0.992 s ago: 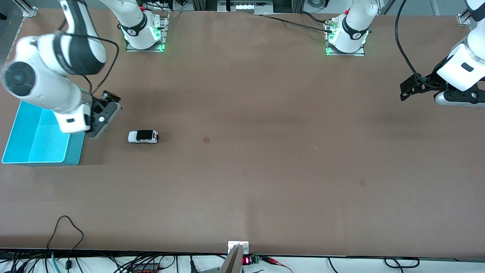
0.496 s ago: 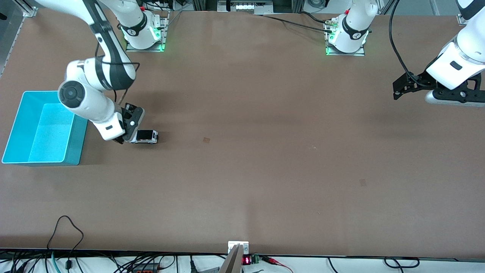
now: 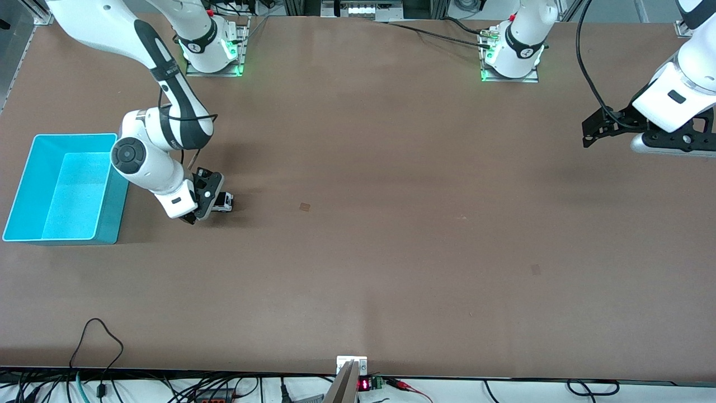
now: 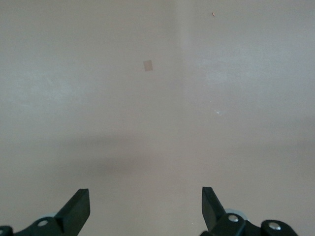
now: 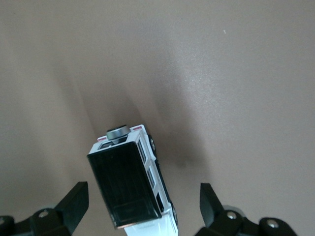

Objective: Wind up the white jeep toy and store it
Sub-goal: 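Grasp the jeep with the right gripper and lift it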

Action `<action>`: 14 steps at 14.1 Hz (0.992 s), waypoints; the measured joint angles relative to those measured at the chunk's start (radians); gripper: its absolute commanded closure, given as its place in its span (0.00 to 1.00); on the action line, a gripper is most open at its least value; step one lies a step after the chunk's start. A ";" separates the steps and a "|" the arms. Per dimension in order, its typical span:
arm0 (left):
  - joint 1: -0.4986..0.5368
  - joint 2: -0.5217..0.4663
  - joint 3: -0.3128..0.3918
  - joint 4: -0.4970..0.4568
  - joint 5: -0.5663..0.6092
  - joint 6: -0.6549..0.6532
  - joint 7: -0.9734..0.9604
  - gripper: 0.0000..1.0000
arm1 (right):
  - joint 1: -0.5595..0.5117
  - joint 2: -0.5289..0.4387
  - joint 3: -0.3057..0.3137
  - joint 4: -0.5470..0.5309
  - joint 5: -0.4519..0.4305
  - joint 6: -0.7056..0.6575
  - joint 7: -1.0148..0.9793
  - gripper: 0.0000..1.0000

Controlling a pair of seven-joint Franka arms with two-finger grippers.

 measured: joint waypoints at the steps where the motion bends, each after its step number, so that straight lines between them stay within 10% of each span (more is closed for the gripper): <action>1: 0.001 0.000 0.000 0.002 0.000 0.000 0.000 0.00 | -0.001 0.009 0.000 0.000 0.000 0.012 -0.005 0.00; 3: 0.001 0.000 0.001 0.004 0.000 0.000 0.000 0.00 | -0.001 0.022 0.000 -0.001 0.000 0.026 -0.009 0.00; 6: 0.001 0.000 0.001 0.005 0.000 -0.005 0.000 0.00 | -0.002 0.025 0.000 -0.001 0.000 0.031 -0.044 0.56; 10: 0.002 0.000 0.001 0.005 0.000 -0.006 0.000 0.00 | -0.014 0.024 -0.002 -0.001 0.000 0.031 -0.069 1.00; 14: 0.002 0.000 0.001 0.005 0.000 -0.008 0.000 0.00 | -0.016 0.022 -0.002 0.003 0.000 0.039 -0.072 1.00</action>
